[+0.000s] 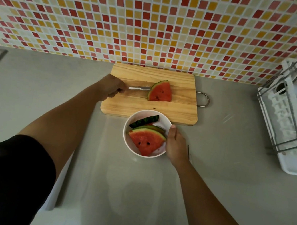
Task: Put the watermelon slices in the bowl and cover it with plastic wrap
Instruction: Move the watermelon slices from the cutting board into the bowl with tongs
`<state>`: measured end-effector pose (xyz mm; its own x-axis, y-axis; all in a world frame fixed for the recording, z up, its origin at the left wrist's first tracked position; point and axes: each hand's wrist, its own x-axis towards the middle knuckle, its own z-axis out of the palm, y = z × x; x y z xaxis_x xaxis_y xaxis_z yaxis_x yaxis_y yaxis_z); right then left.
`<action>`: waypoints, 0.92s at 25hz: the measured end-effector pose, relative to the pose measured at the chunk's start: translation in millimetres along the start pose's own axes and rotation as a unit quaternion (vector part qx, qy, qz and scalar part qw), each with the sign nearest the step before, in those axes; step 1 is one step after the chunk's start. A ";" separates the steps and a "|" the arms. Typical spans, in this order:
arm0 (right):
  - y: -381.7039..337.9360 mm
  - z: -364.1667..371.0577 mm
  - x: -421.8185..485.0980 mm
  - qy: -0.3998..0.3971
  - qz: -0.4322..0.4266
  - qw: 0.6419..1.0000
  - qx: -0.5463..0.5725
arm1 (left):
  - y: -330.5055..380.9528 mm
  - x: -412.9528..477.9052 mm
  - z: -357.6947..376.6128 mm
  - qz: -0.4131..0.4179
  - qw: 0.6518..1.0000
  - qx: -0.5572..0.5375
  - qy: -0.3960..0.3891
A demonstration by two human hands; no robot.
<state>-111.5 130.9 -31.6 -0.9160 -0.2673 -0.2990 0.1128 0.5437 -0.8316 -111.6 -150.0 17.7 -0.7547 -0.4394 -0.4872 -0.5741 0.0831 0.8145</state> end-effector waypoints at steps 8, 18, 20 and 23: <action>-1.4 0.3 -0.1 -0.001 0.005 1.000 -0.001 | 5.3 -10.0 3.3 0.080 0.991 0.092 0.055; -1.4 0.7 -0.5 0.011 -0.001 1.000 -0.027 | -48.4 -23.5 21.6 0.244 0.919 0.304 0.065; -1.8 0.8 0.5 0.016 -0.001 0.999 -0.030 | -44.1 -17.6 26.4 0.241 0.912 0.326 0.058; -0.9 0.5 0.8 0.015 -0.002 1.000 -0.027 | -38.7 -11.6 30.9 0.228 0.908 0.350 0.047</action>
<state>-112.2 129.8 -31.2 -0.9276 -0.2460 -0.2811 0.0891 0.5851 -0.8061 -90.5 -120.5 -17.9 -0.9530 -0.2879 -0.0949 -0.2949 0.8082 0.5098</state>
